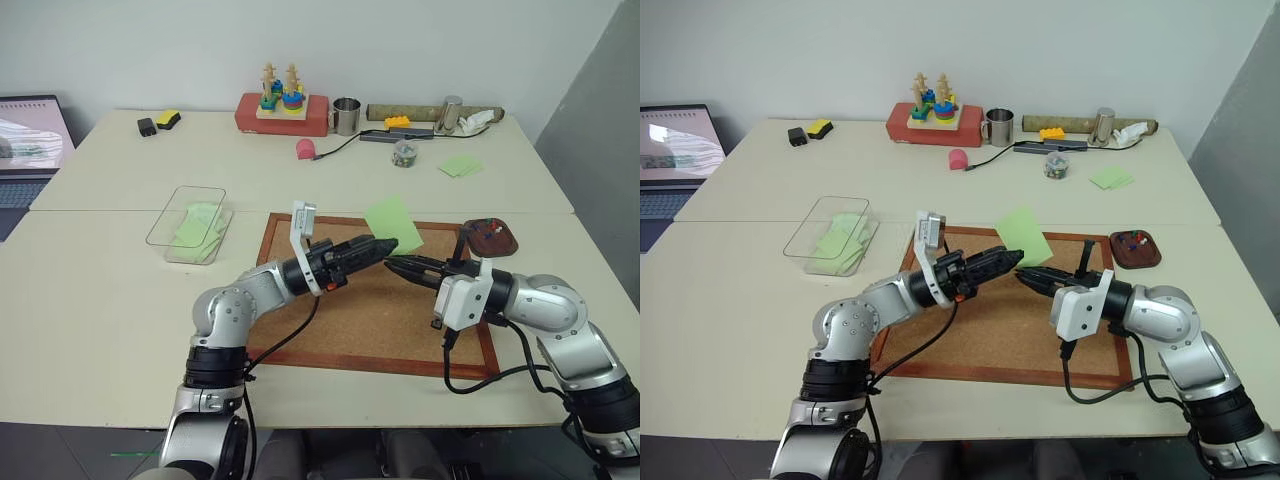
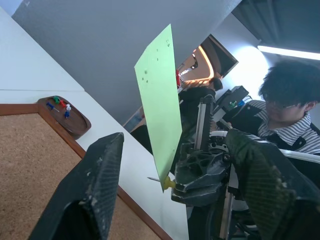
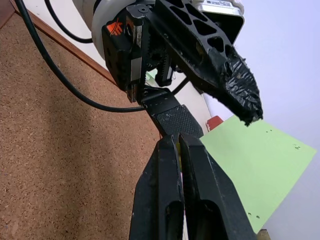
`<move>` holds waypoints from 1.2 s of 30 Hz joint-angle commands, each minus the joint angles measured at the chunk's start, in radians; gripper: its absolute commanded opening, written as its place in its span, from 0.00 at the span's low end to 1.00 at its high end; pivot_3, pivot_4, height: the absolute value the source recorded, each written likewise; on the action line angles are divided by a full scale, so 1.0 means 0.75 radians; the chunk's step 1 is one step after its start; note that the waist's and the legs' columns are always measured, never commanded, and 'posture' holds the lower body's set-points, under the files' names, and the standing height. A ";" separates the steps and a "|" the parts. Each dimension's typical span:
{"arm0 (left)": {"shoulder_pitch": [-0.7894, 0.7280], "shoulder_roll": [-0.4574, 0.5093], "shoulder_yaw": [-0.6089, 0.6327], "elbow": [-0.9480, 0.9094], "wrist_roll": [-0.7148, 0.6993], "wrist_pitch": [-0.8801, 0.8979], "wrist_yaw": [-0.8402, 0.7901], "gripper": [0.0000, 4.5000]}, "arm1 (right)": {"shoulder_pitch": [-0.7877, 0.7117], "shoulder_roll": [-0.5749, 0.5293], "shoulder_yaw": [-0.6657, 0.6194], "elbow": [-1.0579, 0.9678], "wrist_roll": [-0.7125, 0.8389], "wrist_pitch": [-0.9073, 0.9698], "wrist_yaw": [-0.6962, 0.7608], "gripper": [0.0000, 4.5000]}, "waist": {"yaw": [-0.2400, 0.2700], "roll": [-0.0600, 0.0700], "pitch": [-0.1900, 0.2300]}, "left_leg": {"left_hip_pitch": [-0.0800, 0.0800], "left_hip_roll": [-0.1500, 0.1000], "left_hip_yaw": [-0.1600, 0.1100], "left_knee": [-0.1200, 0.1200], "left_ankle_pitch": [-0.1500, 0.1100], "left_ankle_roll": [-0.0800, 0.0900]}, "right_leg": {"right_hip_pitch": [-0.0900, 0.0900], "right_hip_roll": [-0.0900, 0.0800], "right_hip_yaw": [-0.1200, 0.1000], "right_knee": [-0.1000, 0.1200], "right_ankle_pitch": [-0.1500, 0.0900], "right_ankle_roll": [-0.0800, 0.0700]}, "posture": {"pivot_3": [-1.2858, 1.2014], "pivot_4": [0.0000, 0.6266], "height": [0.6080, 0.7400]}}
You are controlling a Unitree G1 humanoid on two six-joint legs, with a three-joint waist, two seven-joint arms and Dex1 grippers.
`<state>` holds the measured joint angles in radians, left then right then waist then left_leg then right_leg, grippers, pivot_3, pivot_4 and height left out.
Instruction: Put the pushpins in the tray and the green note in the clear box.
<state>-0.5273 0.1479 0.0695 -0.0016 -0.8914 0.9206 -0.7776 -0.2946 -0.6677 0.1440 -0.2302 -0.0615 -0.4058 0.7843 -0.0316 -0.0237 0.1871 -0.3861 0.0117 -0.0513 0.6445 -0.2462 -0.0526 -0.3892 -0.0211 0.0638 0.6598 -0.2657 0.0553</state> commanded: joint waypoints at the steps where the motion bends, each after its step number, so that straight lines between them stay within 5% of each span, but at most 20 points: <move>1: -0.025 -0.011 -0.014 -0.005 0.005 -0.047 -0.031 0.57 | -0.023 0.004 0.004 -0.056 0.003 -0.018 -0.003 0.00 | 0.000 0.000 0.000 | 0.000 0.000 0.000 0.000 0.000 0.000 | 0.000 0.000 0.000 0.000 0.000 0.000 | 0.52 0.24 1.00; 16: -0.010 -0.010 -0.064 0.025 0.120 -0.142 -0.002 0.01 | -0.027 0.028 0.029 -0.058 -0.002 -0.033 -0.023 0.00 | 0.000 0.000 0.000 | 0.000 0.000 0.000 0.000 0.000 0.000 | 0.000 0.000 0.000 0.000 0.000 0.000 | 0.52 0.24 1.00; 29: -0.019 -0.066 -0.049 0.128 0.242 -0.271 0.101 0.01 | -0.010 0.039 -0.017 -0.138 0.040 -0.012 -0.063 0.00 | 0.000 0.000 0.000 | 0.000 0.000 0.000 0.000 0.000 0.000 | 0.000 0.000 0.000 0.000 0.000 0.000 | 0.52 0.24 1.00; 36: 0.007 -0.025 -0.024 0.007 0.217 -0.243 0.123 0.01 | 0.035 0.033 -0.251 0.039 -0.053 0.267 -0.282 0.00 | 0.003 0.000 0.000 | 0.000 -0.001 0.000 0.000 0.000 0.000 | 0.000 -0.001 0.000 0.000 0.002 -0.003 | 0.52 0.24 1.00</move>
<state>-0.5212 0.1204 0.0377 0.0794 -0.7054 0.7356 -0.6869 -0.2755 -0.6340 0.0216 -0.2358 -0.0790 -0.2588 0.6316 -0.0294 -0.0238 0.1871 -0.3863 0.0112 -0.0511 0.6448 -0.2462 -0.0526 -0.3891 -0.0215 0.0641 0.6597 -0.2644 0.0531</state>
